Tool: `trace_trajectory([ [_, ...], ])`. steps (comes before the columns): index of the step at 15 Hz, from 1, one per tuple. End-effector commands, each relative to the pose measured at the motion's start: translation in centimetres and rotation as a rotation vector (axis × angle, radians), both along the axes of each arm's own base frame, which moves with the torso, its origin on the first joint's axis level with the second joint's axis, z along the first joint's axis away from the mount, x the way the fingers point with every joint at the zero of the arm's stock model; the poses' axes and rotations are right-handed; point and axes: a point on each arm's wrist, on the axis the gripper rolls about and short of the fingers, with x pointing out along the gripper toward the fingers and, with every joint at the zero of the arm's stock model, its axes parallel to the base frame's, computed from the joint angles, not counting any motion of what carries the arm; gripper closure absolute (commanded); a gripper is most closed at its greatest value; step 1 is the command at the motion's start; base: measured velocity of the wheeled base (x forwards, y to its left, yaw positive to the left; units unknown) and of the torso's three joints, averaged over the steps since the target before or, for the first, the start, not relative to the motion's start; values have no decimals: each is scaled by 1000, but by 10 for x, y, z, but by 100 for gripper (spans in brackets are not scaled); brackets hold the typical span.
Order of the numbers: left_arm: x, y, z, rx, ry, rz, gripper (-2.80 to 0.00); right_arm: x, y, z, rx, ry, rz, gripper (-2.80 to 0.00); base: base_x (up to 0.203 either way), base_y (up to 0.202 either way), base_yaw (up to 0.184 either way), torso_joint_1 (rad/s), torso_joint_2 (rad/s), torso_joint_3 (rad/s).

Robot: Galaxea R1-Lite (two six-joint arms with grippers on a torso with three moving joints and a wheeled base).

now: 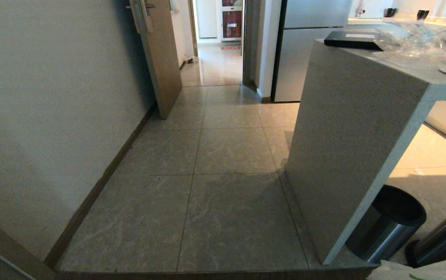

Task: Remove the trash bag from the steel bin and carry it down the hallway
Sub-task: Put the trash bag at the door

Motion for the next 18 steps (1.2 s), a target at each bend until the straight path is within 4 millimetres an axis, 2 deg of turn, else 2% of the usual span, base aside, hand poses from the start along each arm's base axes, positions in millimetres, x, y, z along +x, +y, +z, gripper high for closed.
trace_trajectory([
  [1,0,0,0,-1,1,0,0,3,0,-11,1,41,1,0,184,0,2,2,-2,2],
  [18,0,0,0,-4,1,0,0,3,0,-11,1,41,1,0,182,0,1,2,2,2],
])
